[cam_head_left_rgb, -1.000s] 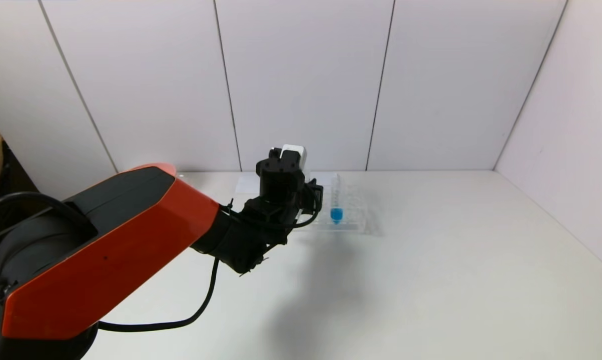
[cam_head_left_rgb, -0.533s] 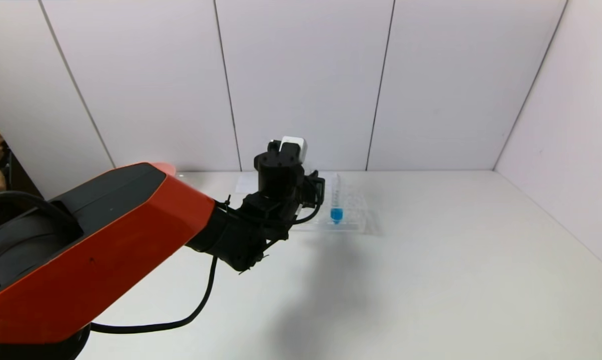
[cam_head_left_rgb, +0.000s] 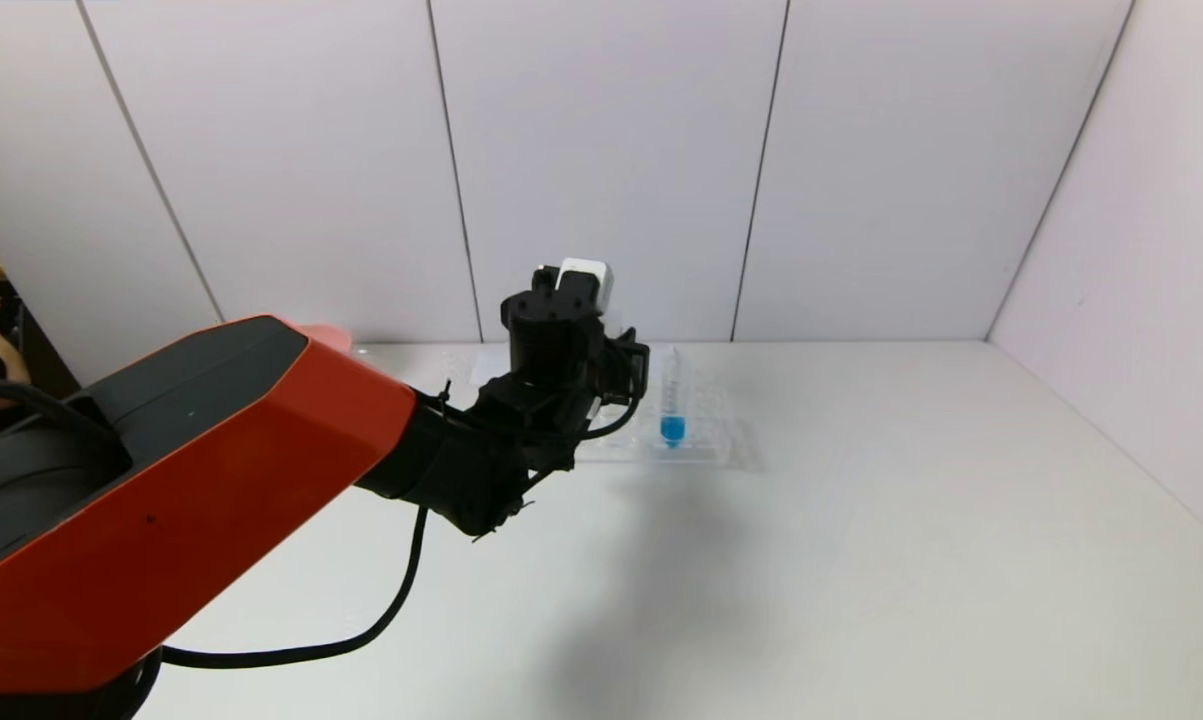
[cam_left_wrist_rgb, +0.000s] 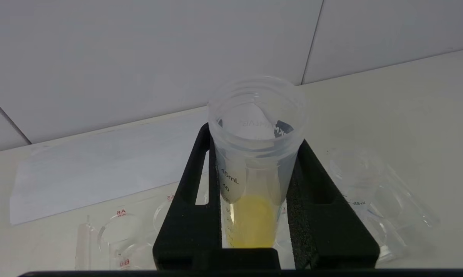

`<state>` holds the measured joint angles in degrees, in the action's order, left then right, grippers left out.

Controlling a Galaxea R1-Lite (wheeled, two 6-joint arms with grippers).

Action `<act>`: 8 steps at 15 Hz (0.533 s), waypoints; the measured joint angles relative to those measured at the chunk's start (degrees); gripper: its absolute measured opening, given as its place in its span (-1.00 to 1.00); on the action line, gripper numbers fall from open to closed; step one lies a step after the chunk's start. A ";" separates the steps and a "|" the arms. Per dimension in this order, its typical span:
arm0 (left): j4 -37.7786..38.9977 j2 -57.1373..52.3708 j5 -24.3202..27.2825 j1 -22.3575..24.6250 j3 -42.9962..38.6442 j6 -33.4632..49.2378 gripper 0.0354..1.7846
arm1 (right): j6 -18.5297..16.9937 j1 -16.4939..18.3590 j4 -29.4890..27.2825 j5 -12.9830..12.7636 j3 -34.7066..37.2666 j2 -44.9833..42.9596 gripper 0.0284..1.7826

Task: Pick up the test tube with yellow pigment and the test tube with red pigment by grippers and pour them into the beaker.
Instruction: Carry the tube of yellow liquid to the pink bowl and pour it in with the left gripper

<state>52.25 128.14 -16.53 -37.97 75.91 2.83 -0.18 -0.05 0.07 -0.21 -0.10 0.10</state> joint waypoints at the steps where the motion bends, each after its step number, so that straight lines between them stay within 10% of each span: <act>1: -0.35 -0.32 0.00 0.00 -0.22 -0.41 -0.48 | 0.00 0.00 0.00 0.00 0.00 0.00 0.91; 8: -0.49 -3.91 0.02 0.02 -2.56 -1.12 -0.48 | 0.02 0.00 0.00 0.00 0.00 0.00 0.91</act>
<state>51.76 124.22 -16.51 -37.95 73.35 1.71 -0.16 -0.05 0.07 -0.21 -0.10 0.10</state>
